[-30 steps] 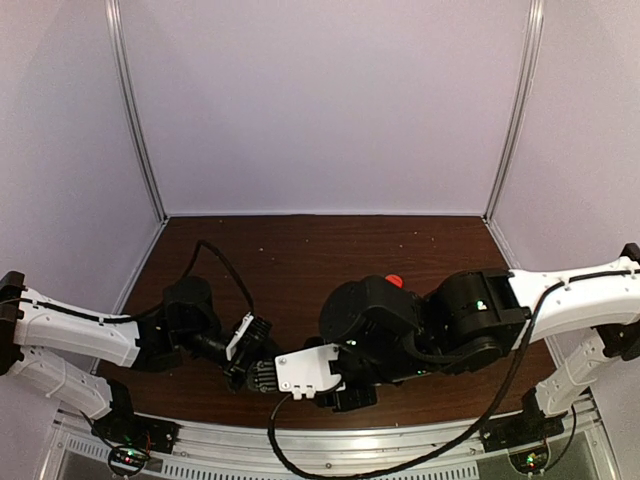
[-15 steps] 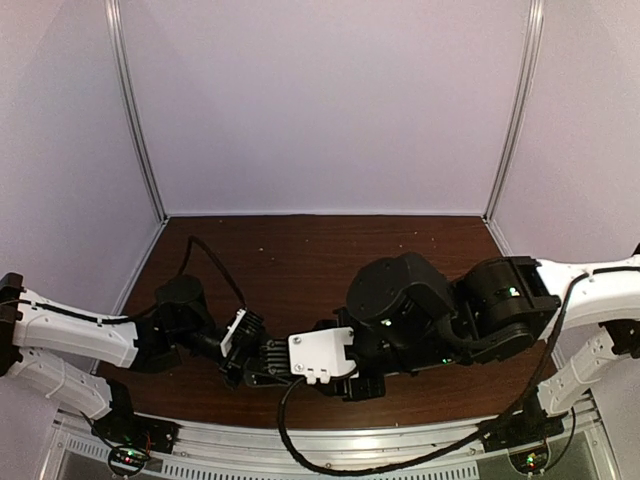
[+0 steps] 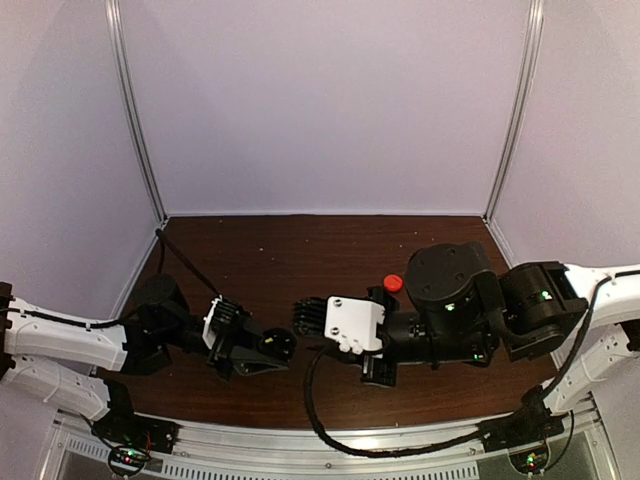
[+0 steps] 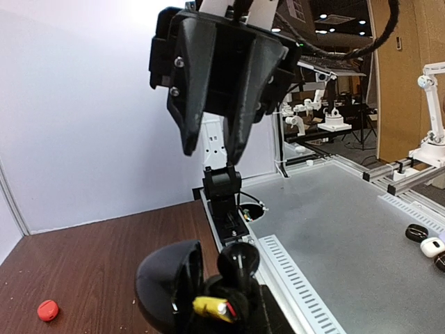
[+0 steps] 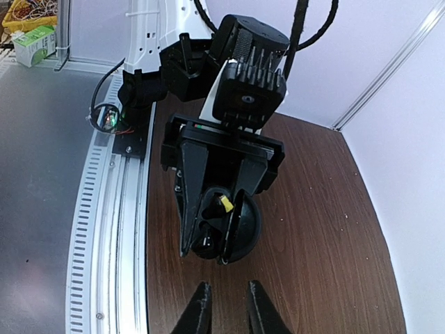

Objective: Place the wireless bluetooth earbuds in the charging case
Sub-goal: Insert the right earbud into the right side groove of the charging case, then adjust the right earbud in the right side groove of the charging case.

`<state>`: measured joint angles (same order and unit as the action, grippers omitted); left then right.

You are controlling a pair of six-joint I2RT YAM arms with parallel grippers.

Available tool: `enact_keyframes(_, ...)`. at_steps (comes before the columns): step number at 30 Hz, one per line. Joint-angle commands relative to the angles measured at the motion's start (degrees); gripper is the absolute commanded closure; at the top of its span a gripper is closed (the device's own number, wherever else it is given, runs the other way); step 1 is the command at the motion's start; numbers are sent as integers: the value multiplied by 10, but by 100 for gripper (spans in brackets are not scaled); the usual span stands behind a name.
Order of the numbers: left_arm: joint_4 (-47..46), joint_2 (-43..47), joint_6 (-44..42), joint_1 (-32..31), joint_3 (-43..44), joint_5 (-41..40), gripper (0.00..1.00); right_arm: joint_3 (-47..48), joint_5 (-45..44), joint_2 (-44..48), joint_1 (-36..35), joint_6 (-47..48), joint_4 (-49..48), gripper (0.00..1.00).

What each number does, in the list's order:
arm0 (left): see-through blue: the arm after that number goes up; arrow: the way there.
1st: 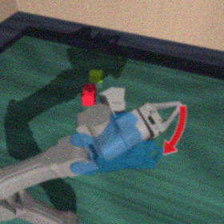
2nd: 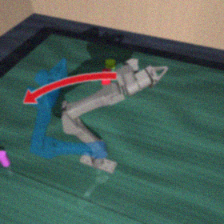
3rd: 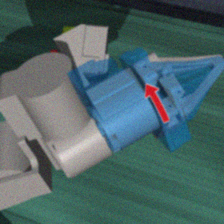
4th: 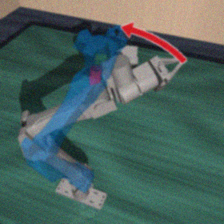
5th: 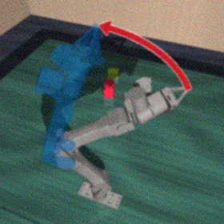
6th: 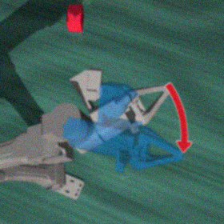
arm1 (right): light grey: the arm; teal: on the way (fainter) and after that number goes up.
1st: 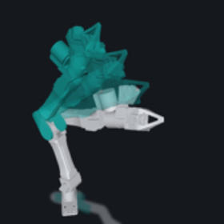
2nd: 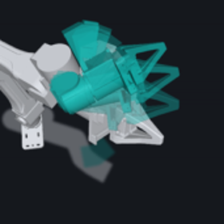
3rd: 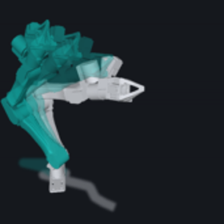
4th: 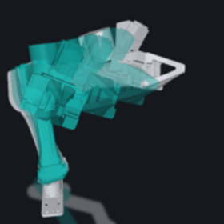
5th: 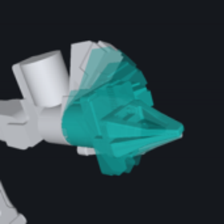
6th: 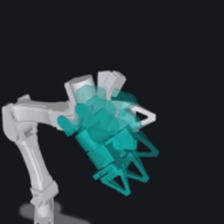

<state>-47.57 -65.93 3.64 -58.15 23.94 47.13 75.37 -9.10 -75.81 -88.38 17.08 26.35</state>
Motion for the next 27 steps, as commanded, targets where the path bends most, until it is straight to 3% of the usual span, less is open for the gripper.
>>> enact_keyframes(1, -52, 8, 6, 3, -3, -20, 90, -8, -18, -6, 0, -28, -55, 84)
enact_keyframes(10, -58, 11, 8, 3, -4, -28, 90, 2, -30, -36, 0, -26, -70, 92)
enact_keyframes(27, -56, 10, 10, 3, -3, -22, 87, 16, -34, -79, 3, -9, -62, 94)
